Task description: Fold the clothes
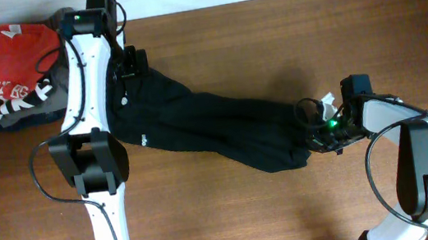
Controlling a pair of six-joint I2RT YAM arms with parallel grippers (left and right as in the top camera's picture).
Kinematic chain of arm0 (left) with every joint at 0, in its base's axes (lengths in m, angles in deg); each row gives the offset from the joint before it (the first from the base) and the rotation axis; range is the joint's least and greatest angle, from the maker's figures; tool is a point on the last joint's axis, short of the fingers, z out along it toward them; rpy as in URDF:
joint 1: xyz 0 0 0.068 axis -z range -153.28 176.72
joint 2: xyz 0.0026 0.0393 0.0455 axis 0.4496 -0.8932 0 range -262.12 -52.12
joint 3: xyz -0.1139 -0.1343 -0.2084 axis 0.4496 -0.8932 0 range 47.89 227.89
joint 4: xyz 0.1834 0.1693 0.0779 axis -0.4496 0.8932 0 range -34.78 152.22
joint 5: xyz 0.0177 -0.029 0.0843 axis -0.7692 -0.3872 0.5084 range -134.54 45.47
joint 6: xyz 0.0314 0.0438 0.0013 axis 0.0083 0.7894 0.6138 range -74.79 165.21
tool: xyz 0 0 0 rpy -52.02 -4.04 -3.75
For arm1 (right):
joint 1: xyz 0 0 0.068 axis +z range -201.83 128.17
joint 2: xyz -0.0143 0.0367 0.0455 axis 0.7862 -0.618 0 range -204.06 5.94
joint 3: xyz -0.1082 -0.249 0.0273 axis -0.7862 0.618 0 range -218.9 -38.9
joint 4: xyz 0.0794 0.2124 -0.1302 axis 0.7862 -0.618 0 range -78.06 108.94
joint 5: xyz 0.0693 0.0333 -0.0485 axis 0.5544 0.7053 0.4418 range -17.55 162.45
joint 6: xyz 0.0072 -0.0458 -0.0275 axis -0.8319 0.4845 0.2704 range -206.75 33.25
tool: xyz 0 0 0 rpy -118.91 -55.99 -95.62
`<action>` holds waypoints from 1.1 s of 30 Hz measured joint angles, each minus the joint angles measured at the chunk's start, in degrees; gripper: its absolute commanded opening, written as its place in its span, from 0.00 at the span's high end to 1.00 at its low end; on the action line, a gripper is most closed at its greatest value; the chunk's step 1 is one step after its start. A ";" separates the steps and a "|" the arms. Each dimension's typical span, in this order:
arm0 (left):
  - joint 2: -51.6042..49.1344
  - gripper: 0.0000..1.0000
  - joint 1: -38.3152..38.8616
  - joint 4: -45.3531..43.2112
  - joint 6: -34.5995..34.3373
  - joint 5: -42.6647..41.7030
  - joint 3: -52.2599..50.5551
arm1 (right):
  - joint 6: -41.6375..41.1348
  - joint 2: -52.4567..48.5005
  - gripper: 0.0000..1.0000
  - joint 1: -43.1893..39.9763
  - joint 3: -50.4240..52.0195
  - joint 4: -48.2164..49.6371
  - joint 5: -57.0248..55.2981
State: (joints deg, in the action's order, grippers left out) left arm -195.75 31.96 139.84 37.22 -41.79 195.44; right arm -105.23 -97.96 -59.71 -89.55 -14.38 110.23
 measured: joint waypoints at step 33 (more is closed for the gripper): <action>0.00 0.01 0.00 -1.53 -0.02 0.00 0.00 | -6.91 1.42 0.96 -5.90 -24.04 -37.62 -46.75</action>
State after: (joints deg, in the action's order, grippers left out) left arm -195.75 31.96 138.31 37.20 -41.79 195.44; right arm -112.14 -96.54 -65.61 -113.60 -52.00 63.48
